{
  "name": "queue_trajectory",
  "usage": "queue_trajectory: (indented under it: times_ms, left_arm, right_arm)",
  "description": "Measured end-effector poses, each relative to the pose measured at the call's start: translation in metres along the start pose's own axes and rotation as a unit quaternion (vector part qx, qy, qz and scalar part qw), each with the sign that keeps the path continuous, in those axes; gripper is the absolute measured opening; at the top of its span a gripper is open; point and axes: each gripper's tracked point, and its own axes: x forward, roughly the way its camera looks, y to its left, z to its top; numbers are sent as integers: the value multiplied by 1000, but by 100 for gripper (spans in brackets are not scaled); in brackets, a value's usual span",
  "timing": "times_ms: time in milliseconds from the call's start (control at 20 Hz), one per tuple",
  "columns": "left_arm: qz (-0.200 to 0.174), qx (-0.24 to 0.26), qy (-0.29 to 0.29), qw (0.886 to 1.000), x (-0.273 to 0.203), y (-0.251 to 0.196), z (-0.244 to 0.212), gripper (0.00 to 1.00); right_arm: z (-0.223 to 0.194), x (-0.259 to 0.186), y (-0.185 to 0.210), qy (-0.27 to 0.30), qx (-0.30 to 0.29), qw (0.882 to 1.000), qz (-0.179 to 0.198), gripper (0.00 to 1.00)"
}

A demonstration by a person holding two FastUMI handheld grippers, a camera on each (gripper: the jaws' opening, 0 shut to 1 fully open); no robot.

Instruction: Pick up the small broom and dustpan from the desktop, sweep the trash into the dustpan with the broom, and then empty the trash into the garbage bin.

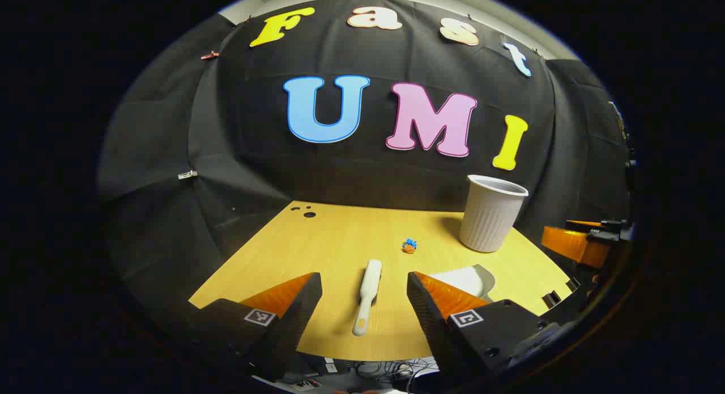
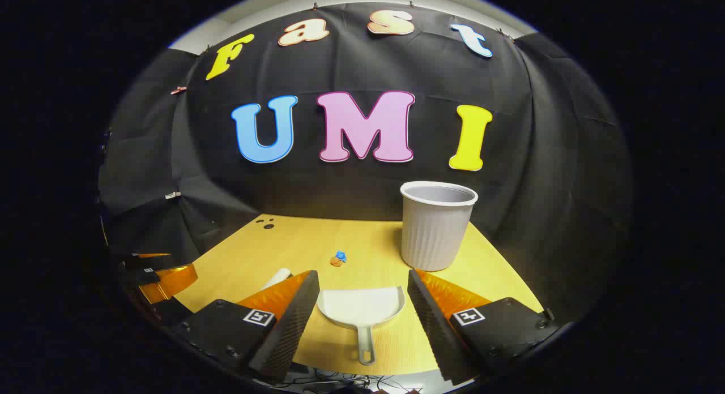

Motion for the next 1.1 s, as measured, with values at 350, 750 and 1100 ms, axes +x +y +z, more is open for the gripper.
queue_trajectory:
  times_ms: [350,750,1100]
  left_arm:
    - [11,-15,24,1000,42,10,-6,96]
    - [12,-45,65,997,77,8,-20,96]
    - [-13,-46,123,991,114,3,-47,95]
  right_arm:
    - [-7,43,1,18,-19,999,38,97]
    - [-25,68,5,50,-16,997,55,98]
    - [-45,83,-1,78,-2,996,49,98]
